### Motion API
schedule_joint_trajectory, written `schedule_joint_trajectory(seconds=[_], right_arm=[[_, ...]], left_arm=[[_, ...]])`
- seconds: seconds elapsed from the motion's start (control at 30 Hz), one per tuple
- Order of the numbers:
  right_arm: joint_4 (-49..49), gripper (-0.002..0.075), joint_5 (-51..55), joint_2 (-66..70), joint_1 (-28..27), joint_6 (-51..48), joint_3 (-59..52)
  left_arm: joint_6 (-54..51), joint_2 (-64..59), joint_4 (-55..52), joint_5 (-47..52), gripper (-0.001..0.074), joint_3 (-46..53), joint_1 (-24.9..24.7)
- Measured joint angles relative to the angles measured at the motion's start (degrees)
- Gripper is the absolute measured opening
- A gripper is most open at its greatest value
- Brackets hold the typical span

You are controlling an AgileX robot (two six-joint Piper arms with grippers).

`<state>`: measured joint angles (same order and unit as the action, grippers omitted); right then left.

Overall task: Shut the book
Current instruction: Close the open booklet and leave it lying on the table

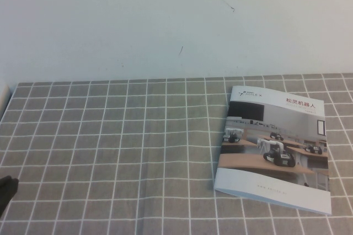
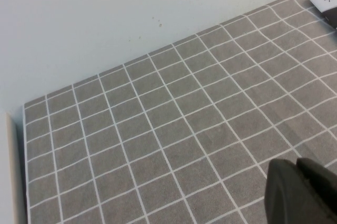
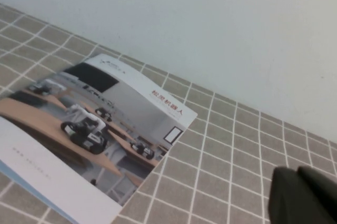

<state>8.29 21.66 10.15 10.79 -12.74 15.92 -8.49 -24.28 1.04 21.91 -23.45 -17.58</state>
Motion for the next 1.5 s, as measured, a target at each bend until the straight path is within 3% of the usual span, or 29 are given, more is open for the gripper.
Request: schedule_joint_trajectory(seconds=[0.17,0.37,0.63,0.9,1.1,1.5], right_arm=[[3.4,-0.0003,-2.0,-9.7,-0.3,0.7,-9.5],[2.2,-0.0003,-6.2,-10.8,-4.6,2.9,-14.8],[-4.4,-0.0003,-9.8,-10.8,-9.7,3.4,-17.5],[-4.6,-0.0003,-3.7,-10.8,-9.8,2.7,-17.5],[-3.7,-0.0003,-3.3,-10.8,-9.8,2.6,-17.4],[0.6,-0.0003,-2.5,-10.8,-9.8,12.7,-17.3]], left_arm=[[0.0,0.0,0.0,0.0,-0.0003,0.1,0.0],[0.0,1.1,-0.7,-5.1,-0.0003,2.0,0.0],[0.5,7.2,-1.7,-18.3,-0.0003,12.7,7.6],[3.1,18.4,-1.0,-14.3,-0.0003,23.4,15.3],[6.8,24.6,-0.6,-4.4,-0.0003,24.6,15.9],[13.0,24.8,-0.1,-4.0,-0.0003,24.6,15.1]])
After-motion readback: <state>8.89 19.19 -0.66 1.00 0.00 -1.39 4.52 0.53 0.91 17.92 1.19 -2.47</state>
